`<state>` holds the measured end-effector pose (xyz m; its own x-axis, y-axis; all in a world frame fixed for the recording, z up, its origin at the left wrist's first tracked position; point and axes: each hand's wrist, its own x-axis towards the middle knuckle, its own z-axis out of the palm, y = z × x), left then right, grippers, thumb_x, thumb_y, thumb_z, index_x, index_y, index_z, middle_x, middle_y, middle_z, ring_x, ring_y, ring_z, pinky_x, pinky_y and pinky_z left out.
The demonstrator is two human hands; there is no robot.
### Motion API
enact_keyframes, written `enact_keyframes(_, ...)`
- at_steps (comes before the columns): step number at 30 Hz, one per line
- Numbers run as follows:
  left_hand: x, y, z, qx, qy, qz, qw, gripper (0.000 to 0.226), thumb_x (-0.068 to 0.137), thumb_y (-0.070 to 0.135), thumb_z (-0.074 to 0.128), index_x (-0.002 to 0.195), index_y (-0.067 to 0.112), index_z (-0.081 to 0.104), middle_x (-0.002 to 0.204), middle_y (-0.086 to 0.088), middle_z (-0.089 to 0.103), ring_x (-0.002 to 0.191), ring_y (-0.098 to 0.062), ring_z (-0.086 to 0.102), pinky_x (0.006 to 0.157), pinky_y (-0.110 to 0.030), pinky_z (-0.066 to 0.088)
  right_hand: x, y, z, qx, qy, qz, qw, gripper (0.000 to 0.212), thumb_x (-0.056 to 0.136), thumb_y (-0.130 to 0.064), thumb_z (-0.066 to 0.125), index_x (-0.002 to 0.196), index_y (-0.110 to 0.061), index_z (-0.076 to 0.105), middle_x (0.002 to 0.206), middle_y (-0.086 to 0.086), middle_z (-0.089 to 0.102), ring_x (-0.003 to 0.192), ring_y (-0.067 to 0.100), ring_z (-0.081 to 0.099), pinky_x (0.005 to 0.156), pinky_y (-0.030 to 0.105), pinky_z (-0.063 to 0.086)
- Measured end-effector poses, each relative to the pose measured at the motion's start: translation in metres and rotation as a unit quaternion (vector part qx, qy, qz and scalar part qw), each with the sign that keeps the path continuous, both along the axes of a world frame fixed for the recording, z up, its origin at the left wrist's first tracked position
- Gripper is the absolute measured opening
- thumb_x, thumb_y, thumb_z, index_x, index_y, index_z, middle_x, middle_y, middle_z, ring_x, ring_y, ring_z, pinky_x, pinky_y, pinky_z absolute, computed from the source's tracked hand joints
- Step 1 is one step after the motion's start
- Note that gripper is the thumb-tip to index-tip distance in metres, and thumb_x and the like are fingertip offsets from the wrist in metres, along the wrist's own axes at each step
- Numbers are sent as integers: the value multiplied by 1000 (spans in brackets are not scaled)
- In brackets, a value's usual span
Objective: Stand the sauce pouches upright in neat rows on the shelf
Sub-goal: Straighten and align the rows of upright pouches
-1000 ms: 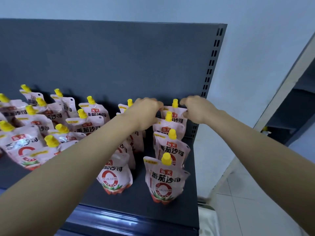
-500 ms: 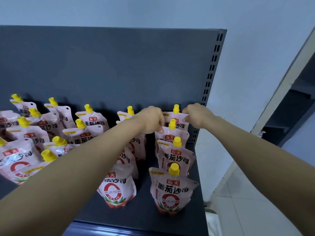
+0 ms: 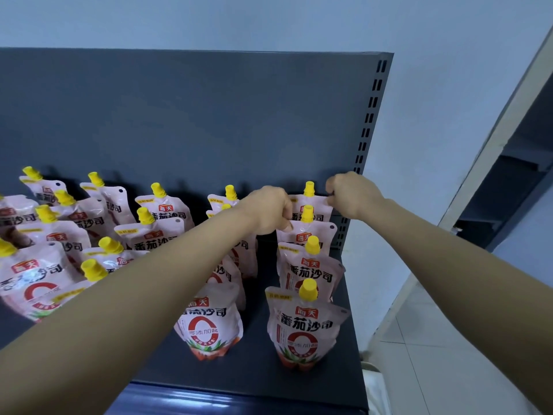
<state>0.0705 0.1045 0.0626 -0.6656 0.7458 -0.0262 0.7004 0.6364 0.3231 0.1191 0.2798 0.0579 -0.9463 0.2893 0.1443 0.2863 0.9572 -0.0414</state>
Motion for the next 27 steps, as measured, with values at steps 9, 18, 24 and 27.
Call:
enact_keyframes(9,32,-34,35,113,-19,-24,993,13,82,15,68,94,12,71,95,0,72,90,-13,65,83,-26,51,38,-24,33,-153,-20,92,984,25,89,-23,62,79,-1,69,68,9,65,69,22,62,63,25,44)
enact_keyframes(18,69,-62,31,-54,-136,-137,980,37,83,0,59,111,24,63,95,16,60,90,-3,58,67,-9,45,68,-51,37,-237,-147,106,954,18,83,-15,62,95,-16,75,71,-8,62,70,9,56,69,22,48)
enact_keyframes(24,81,-61,6,-110,-101,-189,971,17,82,19,65,93,6,62,89,-10,64,82,-23,59,73,-35,50,78,-66,25,-203,-220,103,949,20,76,-14,58,66,-30,65,74,4,53,71,18,48,67,32,40)
enact_keyframes(27,85,-57,-7,-85,-72,-182,977,18,87,14,60,79,-2,60,64,-2,44,59,-13,41,54,-19,33,76,-69,7,-168,-174,86,966,17,85,-19,62,70,-12,57,71,3,54,71,21,50,66,30,41)
